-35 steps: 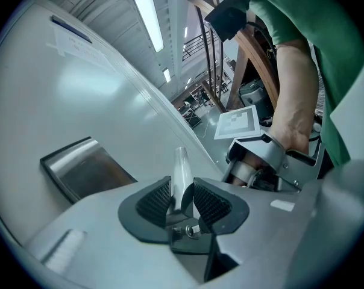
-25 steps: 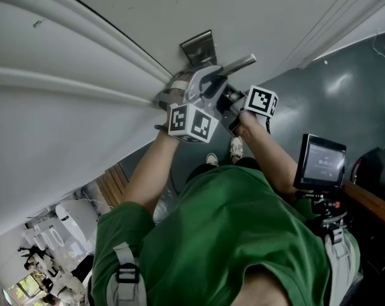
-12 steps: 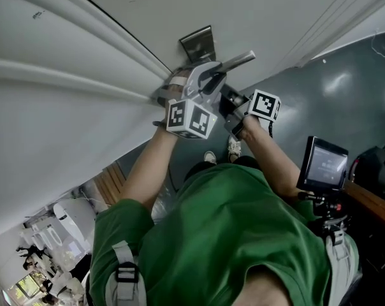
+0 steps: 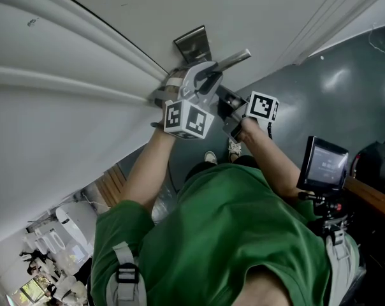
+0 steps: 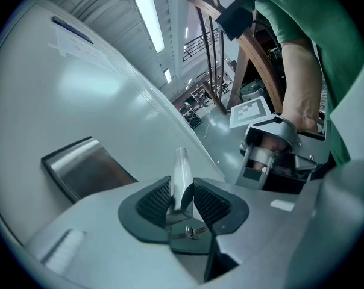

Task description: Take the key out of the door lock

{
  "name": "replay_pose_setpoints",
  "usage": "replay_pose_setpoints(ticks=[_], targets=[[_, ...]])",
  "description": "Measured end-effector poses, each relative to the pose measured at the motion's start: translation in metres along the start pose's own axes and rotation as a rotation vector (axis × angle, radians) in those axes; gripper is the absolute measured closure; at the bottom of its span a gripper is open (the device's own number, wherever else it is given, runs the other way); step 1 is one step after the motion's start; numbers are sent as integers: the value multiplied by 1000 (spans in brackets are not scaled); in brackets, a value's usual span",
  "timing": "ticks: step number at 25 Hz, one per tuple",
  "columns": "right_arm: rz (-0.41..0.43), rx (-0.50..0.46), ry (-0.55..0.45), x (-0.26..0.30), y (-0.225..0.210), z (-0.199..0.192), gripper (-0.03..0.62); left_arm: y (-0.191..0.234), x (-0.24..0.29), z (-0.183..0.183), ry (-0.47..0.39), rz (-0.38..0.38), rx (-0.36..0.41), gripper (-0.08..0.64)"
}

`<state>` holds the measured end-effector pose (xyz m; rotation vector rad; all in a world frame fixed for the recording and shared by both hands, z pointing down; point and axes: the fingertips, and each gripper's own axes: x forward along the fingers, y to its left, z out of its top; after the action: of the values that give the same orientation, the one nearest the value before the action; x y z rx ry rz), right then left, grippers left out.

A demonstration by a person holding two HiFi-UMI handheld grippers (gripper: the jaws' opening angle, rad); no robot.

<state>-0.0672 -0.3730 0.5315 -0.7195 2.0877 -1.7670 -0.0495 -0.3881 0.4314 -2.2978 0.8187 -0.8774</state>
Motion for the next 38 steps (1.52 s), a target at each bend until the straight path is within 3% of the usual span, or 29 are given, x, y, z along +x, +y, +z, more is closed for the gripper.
replay_pose_setpoints(ticks=[5, 10, 15, 24, 33, 38], targets=[[-25, -25, -3, -18, 8, -13, 569, -4, -12, 10, -7, 11, 6, 439], [67, -206, -4, -19, 25, -2, 569, -2, -6, 7, -13, 12, -12, 437], [44, -239, -14, -26, 20, 3, 569, -3, -1, -1, -23, 10, -40, 437], [-23, -308, -31, -36, 14, 10, 569, -4, -11, -8, -100, 21, -236, 481], [-60, -498, -82, -57, 47, -5, 569, -15, -58, -19, -194, 79, -465, 509], [-87, -577, -108, -63, 54, -3, 569, -17, -66, -25, -236, 85, -548, 517]])
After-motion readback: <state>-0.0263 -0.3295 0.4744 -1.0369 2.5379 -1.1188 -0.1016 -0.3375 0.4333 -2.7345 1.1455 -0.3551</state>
